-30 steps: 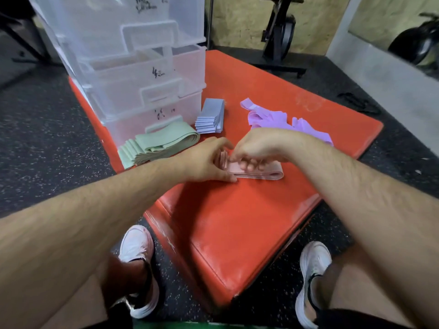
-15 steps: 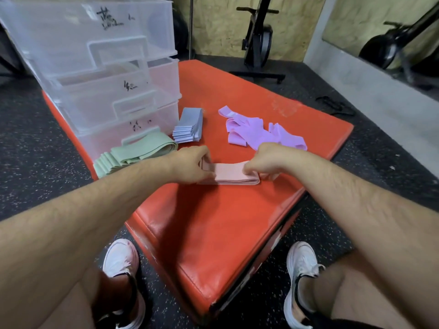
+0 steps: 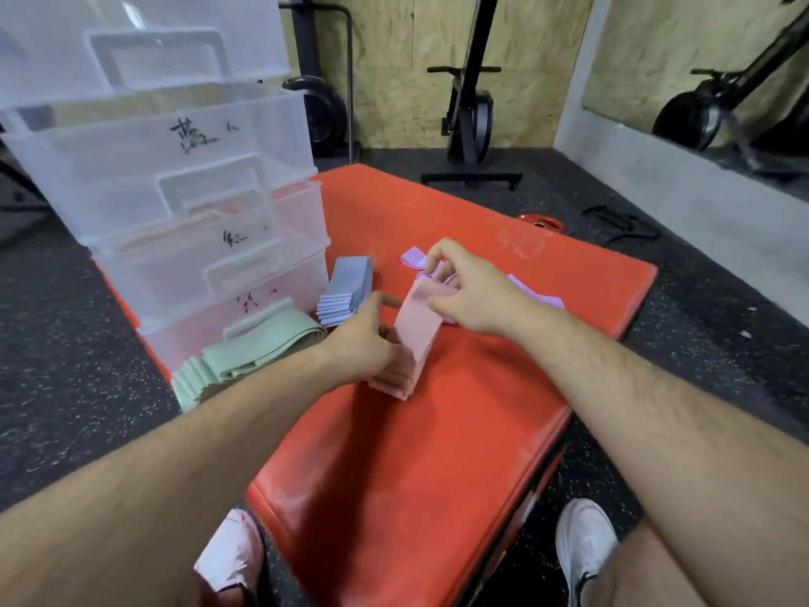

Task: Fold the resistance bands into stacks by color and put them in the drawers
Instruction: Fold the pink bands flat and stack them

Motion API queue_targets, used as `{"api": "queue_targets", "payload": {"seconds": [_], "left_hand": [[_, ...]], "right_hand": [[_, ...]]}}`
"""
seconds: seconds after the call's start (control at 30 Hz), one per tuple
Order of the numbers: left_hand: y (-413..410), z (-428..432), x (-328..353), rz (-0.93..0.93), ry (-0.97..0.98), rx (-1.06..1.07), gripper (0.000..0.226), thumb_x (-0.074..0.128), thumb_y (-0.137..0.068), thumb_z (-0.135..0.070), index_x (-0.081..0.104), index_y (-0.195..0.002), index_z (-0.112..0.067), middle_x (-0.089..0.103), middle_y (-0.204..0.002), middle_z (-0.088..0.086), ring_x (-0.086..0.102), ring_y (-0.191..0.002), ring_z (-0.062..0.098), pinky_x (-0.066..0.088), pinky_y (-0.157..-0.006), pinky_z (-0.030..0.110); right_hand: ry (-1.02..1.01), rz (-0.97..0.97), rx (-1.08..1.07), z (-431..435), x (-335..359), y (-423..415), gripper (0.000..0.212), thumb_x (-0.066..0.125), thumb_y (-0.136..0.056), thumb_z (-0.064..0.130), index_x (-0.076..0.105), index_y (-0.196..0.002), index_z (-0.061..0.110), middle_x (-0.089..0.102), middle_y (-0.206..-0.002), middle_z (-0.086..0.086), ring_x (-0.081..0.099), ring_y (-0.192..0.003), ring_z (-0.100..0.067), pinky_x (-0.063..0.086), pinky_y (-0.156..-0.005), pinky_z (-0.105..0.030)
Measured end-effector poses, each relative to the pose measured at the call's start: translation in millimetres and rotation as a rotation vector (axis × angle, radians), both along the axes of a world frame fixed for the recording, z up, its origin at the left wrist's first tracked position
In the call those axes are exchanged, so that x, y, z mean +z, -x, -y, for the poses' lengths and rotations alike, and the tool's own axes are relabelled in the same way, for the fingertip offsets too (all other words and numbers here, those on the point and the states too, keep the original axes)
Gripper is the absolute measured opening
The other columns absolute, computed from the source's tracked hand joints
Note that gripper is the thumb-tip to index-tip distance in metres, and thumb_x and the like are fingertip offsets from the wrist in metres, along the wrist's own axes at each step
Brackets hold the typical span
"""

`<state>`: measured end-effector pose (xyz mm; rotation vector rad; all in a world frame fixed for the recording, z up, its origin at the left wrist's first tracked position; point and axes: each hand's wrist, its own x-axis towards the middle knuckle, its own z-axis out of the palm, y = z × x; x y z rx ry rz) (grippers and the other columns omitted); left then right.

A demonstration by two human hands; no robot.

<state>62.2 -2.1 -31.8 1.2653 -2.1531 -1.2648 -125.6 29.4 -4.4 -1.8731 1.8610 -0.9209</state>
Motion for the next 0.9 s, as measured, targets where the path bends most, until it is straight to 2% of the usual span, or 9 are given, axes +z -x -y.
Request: {"api": "queue_targets", "payload": {"seconds": [0.07, 0.17, 0.23, 0.37, 0.53, 0.63, 0.7, 0.77, 0.9], "left_hand": [[2, 11, -3, 0.051, 0.159, 0.026, 0.053, 0.067, -0.086, -0.008, 0.035, -0.126, -0.022, 0.053, -0.076, -0.002, 0.053, -0.054, 0.006, 0.044, -0.049, 0.015], [8, 24, -2, 0.088, 0.248, 0.027, 0.035, 0.054, -0.09, -0.005, 0.037, -0.116, -0.019, 0.052, -0.077, 0.002, 0.047, -0.057, 0.007, 0.039, -0.054, 0.018], [12, 31, 0, 0.183, 0.304, 0.022, 0.034, 0.047, -0.089, 0.002, 0.045, -0.118, -0.014, 0.054, -0.091, 0.006, 0.05, -0.068, 0.012, 0.035, -0.055, 0.013], [20, 45, -4, 0.325, 0.395, 0.019, 0.036, 0.048, -0.088, 0.002, 0.051, -0.124, -0.004, 0.048, -0.127, 0.017, 0.053, -0.111, 0.028, 0.039, -0.085, 0.023], [33, 57, -8, 0.399, 0.454, -0.007, 0.034, 0.05, -0.091, -0.001, 0.05, -0.126, -0.001, 0.041, -0.135, 0.02, 0.052, -0.113, 0.035, 0.045, -0.089, 0.036], [34, 57, -13, 0.5, 0.62, -0.06, 0.039, 0.052, -0.092, -0.014, 0.052, -0.131, -0.005, 0.036, -0.143, 0.016, 0.042, -0.124, 0.033, 0.038, -0.102, 0.037], [32, 57, -16, 0.58, 0.784, -0.083, 0.037, 0.051, -0.093, -0.023, 0.058, -0.128, -0.014, 0.033, -0.147, 0.01, 0.034, -0.13, 0.03, 0.032, -0.105, 0.038], [29, 57, -16, 0.631, 0.811, -0.093, 0.035, 0.05, -0.094, -0.026, 0.06, -0.126, -0.017, 0.04, -0.143, 0.005, 0.034, -0.13, 0.029, 0.029, -0.104, 0.038], [21, 59, -17, 0.655, 0.749, -0.145, 0.033, 0.047, -0.092, -0.021, 0.061, -0.122, -0.021, 0.055, -0.124, 0.001, 0.042, -0.121, 0.025, 0.028, -0.1, 0.036]], "right_hand": [[0.064, -0.104, 0.022, 19, -4, -2, 0.026, 0.063, -0.08, 0.007, 0.055, -0.093, 0.027, 0.06, -0.097, 0.0, 0.053, -0.077, -0.016, 0.042, -0.067, -0.031], [0.108, -0.198, 0.056, 50, -12, -4, 0.019, 0.058, -0.084, 0.001, 0.068, -0.094, 0.014, 0.061, -0.099, -0.011, 0.053, -0.091, -0.019, 0.04, -0.078, -0.029], [0.114, -0.236, 0.059, 70, -16, -5, 0.023, 0.055, -0.086, 0.0, 0.073, -0.095, 0.011, 0.061, -0.099, -0.011, 0.052, -0.09, -0.016, 0.042, -0.083, -0.029], [0.094, -0.294, 0.049, 108, -29, -3, 0.026, 0.055, -0.085, -0.001, 0.076, -0.094, 0.012, 0.061, -0.102, -0.01, 0.059, -0.095, -0.025, 0.046, -0.086, -0.037], [0.111, -0.335, 0.036, 135, -43, -4, 0.028, 0.053, -0.078, -0.002, 0.074, -0.087, 0.014, 0.061, -0.097, -0.008, 0.058, -0.093, -0.031, 0.049, -0.084, -0.044], [0.099, -0.291, 0.051, 141, -52, -5, 0.029, 0.054, -0.079, -0.003, 0.075, -0.087, 0.016, 0.061, -0.101, -0.007, 0.058, -0.094, -0.03, 0.049, -0.085, -0.043], [0.034, -0.319, 0.073, 138, -56, -6, 0.027, 0.056, -0.085, 0.003, 0.075, -0.093, 0.02, 0.057, -0.12, -0.006, 0.053, -0.108, -0.029, 0.048, -0.091, -0.043], [-0.06, -0.434, 0.04, 132, -57, -6, 0.026, 0.055, -0.093, 0.017, 0.074, -0.104, 0.031, 0.047, -0.135, 0.002, 0.04, -0.123, -0.025, 0.041, -0.099, -0.041], [-0.117, -0.573, 0.029, 121, -52, -3, 0.03, 0.048, -0.1, 0.033, 0.064, -0.123, 0.044, 0.043, -0.136, 0.009, 0.034, -0.125, -0.024, 0.031, -0.103, -0.038]]}}
